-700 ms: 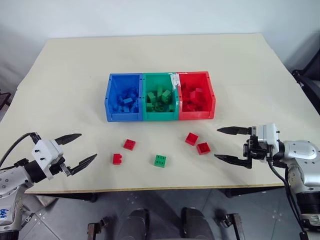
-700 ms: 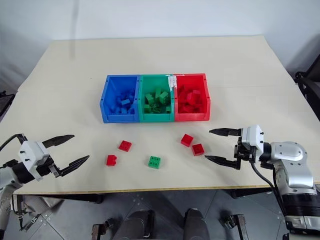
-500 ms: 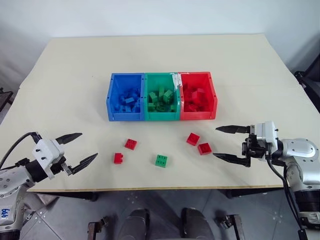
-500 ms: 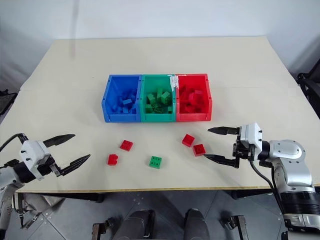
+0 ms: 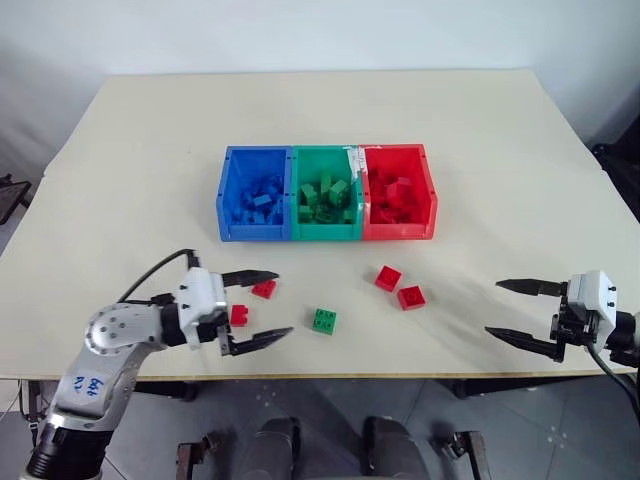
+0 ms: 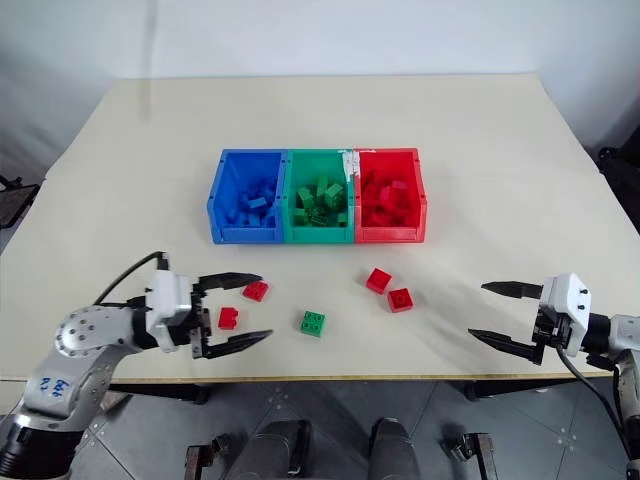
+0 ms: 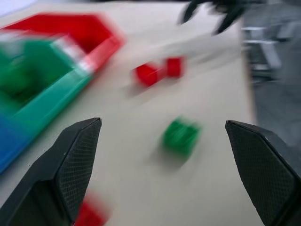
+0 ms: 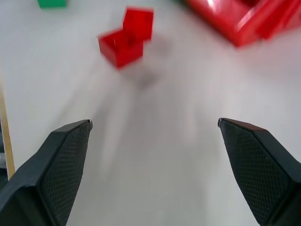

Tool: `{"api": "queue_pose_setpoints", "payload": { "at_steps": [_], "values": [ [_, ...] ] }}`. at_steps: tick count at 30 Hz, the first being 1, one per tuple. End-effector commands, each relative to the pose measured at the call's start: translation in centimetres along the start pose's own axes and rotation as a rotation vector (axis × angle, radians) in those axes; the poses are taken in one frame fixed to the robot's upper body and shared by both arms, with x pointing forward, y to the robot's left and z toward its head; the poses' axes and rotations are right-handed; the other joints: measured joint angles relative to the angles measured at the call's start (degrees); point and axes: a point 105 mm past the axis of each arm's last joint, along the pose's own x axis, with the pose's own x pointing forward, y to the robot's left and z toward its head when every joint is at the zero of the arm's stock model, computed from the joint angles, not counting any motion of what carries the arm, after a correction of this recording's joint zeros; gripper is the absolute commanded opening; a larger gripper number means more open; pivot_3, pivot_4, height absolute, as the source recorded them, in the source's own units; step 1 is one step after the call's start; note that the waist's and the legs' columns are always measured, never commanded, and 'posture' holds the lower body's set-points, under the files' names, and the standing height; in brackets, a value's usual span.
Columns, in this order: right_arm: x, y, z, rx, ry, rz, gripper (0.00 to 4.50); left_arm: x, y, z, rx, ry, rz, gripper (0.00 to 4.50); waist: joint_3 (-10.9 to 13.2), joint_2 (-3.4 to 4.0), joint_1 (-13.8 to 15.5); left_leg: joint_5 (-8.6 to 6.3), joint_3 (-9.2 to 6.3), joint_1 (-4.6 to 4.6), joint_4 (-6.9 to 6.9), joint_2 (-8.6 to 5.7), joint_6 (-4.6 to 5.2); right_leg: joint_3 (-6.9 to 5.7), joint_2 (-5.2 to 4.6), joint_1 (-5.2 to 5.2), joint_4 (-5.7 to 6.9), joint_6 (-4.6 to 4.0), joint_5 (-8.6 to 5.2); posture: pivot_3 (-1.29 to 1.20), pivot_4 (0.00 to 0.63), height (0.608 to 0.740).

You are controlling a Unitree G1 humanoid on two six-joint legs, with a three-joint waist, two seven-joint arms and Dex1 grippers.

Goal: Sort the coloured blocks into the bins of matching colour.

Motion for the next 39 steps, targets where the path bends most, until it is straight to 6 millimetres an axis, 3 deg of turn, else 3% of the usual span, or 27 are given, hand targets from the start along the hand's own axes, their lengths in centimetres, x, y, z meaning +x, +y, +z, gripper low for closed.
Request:
{"api": "queue_pose_setpoints", "payload": {
  "at_steps": [1, 8, 15, 18, 22, 26, 29, 32, 39],
  "values": [
    [1.5, -0.2, 1.1, -0.061, -0.022, 0.062, 4.50, -0.4, -0.1, 0.3, 0.015, -0.010, -0.016, 4.48, 0.00, 0.00, -0.65, 0.01, 0.01, 0.02, -0.03, 0.01, -0.01, 0.00, 0.00, 0.00, 0.00, 0.00, 0.00, 0.00, 0.150, 0.740],
    [7.0, 0.3, 2.4, -0.040, -0.026, 0.241, 4.50, -3.3, -0.2, -1.4, -0.026, 0.056, 0.056, 4.48, 0.00, 0.01, -0.92, 0.01, 0.02, 0.17, -0.14, 0.13, -0.02, 0.00, -0.03, 0.05, -0.04, -0.03, -0.02, 0.00, 0.150, 0.740],
    [11.3, 1.6, 2.0, -0.047, -0.002, 0.400, 4.50, -5.0, -0.9, -2.1, -0.052, 0.099, 0.112, 4.48, 0.00, 0.00, -0.21, -0.01, -0.09, 0.19, -0.04, 0.19, -0.01, -0.02, -0.05, 0.18, -0.10, -0.03, -0.01, 0.00, 0.150, 0.740],
    [11.8, 1.9, 1.8, -0.056, 0.005, 0.435, 3.89, -5.1, -1.3, -2.1, -0.052, 0.099, 0.121, 4.50, 0.00, 0.01, -0.25, -0.01, -0.13, 0.18, -0.07, 0.17, 0.00, -0.04, -0.06, 0.17, -0.11, -0.03, -0.01, 0.00, 0.150, 0.740],
    [11.8, 2.0, 1.7, -0.056, 0.002, 0.451, 2.45, -5.1, -1.6, -1.9, -0.044, 0.087, 0.130, 4.50, 0.00, 0.00, -0.35, -0.02, -0.12, 0.21, -0.10, 0.18, -0.02, -0.04, -0.05, 0.18, -0.10, -0.03, -0.01, 0.00, 0.150, 0.740],
    [11.5, 1.9, 1.8, -0.056, -0.006, 0.440, 1.47, -5.0, -1.4, -1.7, -0.042, 0.070, 0.154, 4.50, 0.00, 0.00, -0.34, -0.02, -0.12, 0.26, -0.10, 0.18, -0.02, -0.04, -0.05, 0.25, -0.11, -0.03, -0.01, 0.00, 0.150, 0.740],
    [11.0, 0.8, 3.4, -0.015, -0.080, 0.354, 1.48, -5.0, -0.7, -1.3, -0.048, 0.028, 0.225, 4.50, 0.00, 0.00, -0.28, -0.02, -0.12, 0.31, -0.11, 0.18, -0.02, -0.06, -0.04, 0.31, -0.13, -0.03, -0.01, 0.00, 0.150, 0.740],
    [11.0, -1.3, 6.5, 0.070, -0.211, 0.208, 1.48, -5.8, 0.0, -0.8, -0.065, -0.005, 0.342, 4.50, 0.01, 0.01, -0.34, -0.02, -0.14, 0.29, -0.10, 0.21, -0.02, -0.05, -0.05, 0.30, -0.11, -0.03, -0.01, 0.00, 0.150, 0.740],
    [13.6, -7.4, 11.8, 0.079, -0.296, -0.113, 1.48, -8.3, -0.4, -1.3, -0.095, 0.024, 0.490, 4.50, 0.01, 0.01, -1.00, -0.10, -0.04, 0.32, -0.16, 0.33, -0.14, -0.02, 0.03, 0.18, -0.11, -0.11, -0.05, 0.00, 0.150, 0.740]
  ]
}}
